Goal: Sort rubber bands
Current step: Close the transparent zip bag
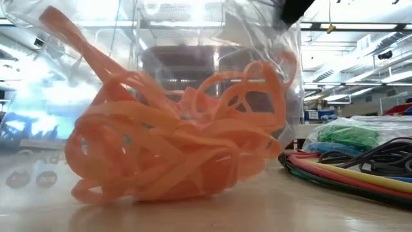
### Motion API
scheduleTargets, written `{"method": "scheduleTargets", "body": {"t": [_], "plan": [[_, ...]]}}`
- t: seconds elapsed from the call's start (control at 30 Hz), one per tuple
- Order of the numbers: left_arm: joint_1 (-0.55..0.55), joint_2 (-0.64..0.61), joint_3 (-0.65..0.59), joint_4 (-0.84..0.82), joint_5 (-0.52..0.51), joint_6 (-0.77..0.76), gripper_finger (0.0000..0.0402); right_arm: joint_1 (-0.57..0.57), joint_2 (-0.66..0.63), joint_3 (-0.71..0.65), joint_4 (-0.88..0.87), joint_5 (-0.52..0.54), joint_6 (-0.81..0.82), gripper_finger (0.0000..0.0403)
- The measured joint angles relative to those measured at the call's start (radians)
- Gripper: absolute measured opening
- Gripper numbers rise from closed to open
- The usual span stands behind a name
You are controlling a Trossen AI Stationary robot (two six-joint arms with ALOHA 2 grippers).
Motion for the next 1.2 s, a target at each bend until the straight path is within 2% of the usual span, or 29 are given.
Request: {"method": "scheduleTargets", "body": {"t": [0.23, 0.4, 0.53, 0.63, 0.83, 1.2], "plan": [[0.002, 0.0, 0.0, -0.025, 0.003, 0.001, 0.0001, 0.001, 0.0, 0.027, 0.001, 0.0, -0.002, 0.014], [0.005, 0.0, 0.0, -0.031, 0.003, 0.01, 0.0001, 0.001, 0.0, 0.104, 0.03, 0.001, -0.045, 0.0172], [0.018, -0.004, 0.0, -0.034, 0.009, 0.025, 0.0, 0.0, 0.0, 0.126, 0.167, -0.033, -0.102, 0.0176], [0.037, -0.013, 0.001, -0.036, 0.051, 0.027, 0.0, -0.007, 0.006, 0.123, 0.247, -0.069, -0.117, 0.0172], [0.069, -0.013, 0.001, -0.035, 0.117, 0.025, 0.0, -0.021, 0.01, 0.099, 0.279, -0.077, -0.112, 0.0159], [0.095, -0.013, 0.034, -0.005, 0.138, 0.104, 0.0002, -0.022, 0.074, 0.094, 0.277, -0.103, -0.119, 0.0144]]}}
